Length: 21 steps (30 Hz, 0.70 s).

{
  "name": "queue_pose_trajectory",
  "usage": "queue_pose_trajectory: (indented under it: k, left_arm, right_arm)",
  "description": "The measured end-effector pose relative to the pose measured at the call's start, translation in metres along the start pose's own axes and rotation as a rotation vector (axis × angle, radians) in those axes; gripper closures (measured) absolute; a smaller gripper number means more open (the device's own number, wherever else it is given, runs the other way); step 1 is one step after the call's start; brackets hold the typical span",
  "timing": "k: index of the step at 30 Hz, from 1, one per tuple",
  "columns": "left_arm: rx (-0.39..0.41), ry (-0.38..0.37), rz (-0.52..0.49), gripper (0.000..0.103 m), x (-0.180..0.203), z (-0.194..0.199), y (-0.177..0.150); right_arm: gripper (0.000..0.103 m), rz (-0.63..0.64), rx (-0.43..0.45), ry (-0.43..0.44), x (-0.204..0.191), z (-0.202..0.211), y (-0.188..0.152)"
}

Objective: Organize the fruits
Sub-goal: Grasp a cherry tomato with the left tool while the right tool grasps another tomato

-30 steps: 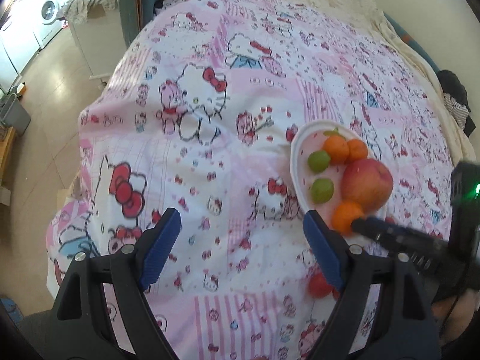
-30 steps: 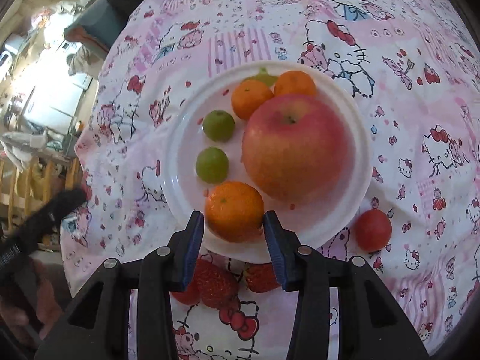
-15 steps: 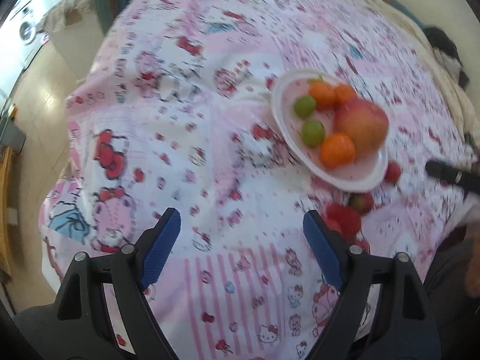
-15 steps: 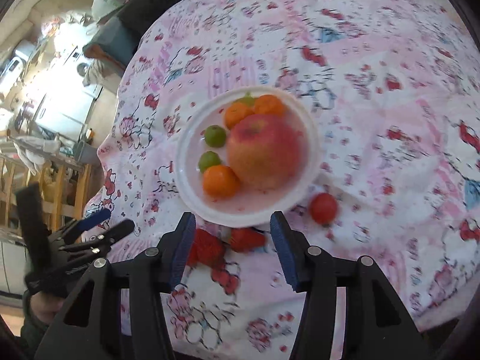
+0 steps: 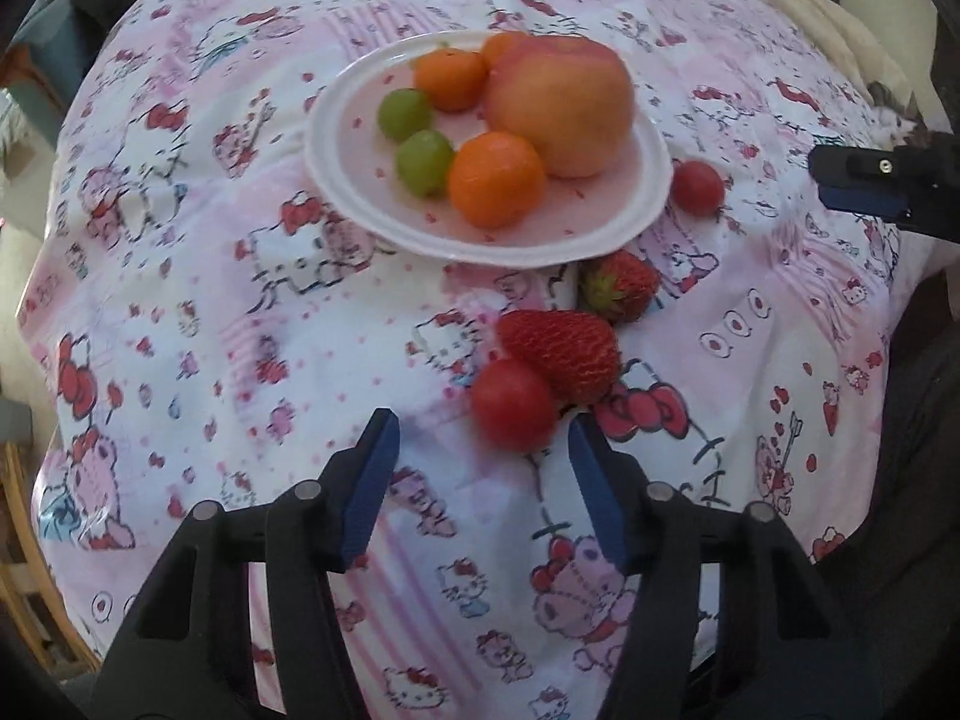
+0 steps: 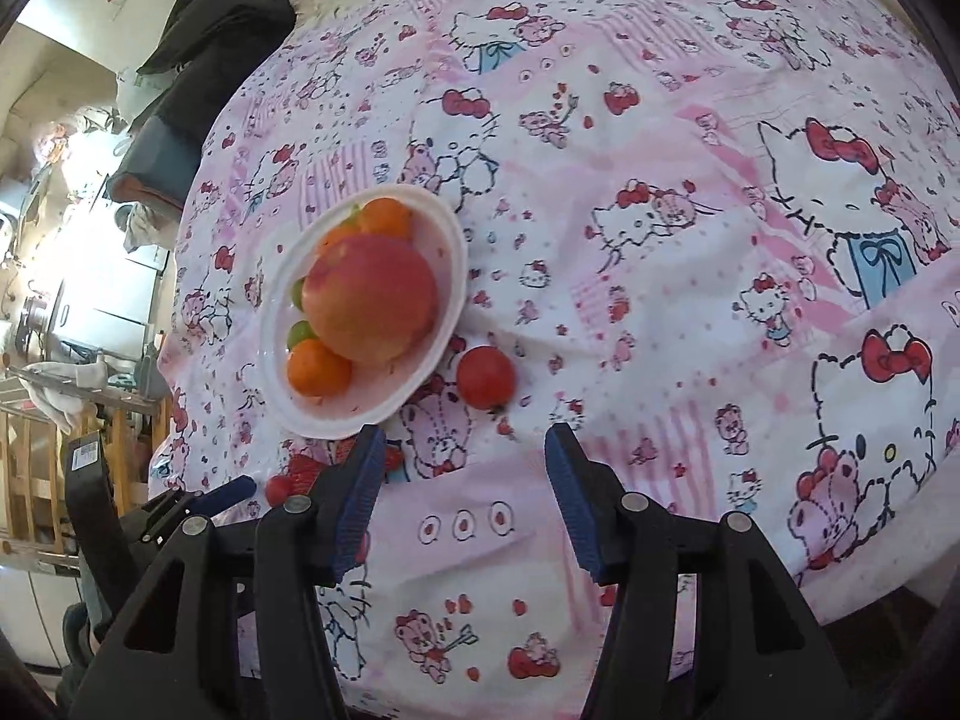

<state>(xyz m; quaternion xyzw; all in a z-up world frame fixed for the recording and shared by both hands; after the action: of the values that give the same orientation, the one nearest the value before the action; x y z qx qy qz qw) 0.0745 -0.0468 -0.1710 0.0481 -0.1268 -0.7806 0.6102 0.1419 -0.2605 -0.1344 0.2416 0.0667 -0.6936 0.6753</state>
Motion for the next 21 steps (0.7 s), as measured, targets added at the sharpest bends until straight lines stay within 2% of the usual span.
queue_pose_trajectory:
  k: [3,6,8,9,10,17,21]
  left_arm:
    - [-0.002,0.015,-0.014,0.048,0.004,-0.005,0.002]
    - [0.001,0.024,-0.031,0.054,0.004,-0.008,0.003]
    - [0.002,0.021,-0.044,0.068,0.004,-0.006,0.004]
    - [0.003,0.008,-0.044,0.07,0.005,-0.005,0.003]
    - [0.002,-0.012,-0.035,0.076,0.004,-0.003,0.002]
    - [0.011,-0.047,0.03,0.077,-0.006,0.01,0.0]
    - [0.053,-0.062,0.11,0.077,-0.02,0.025,0.0]
  right_arm:
    - [0.045,-0.009,-0.001,-0.004,0.007,0.0,0.0]
    - [0.045,-0.016,0.0,0.008,0.007,0.001,0.002]
    - [0.045,-0.008,0.002,0.012,0.004,0.0,0.003]
    - [0.045,-0.006,0.001,0.013,0.003,0.0,0.003]
    - [0.045,-0.004,0.0,0.015,0.001,-0.001,0.003]
    - [0.045,-0.024,-0.022,0.007,0.004,-0.009,0.006]
    - [0.045,-0.031,-0.044,-0.032,0.009,-0.019,0.011]
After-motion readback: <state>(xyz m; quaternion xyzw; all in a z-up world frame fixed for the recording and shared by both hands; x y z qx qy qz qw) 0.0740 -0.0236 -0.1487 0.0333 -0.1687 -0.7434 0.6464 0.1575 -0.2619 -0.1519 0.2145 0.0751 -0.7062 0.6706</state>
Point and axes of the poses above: each gripper's, at about its wrist camera, not at the fingertips, and z roughly against the way its jaws point, x to its right, y to its top, the point moved 7 cm from there along -z, roughly the way its jaws point, and after that the axes turned 1 degree about -z, right-handed, at the moved point
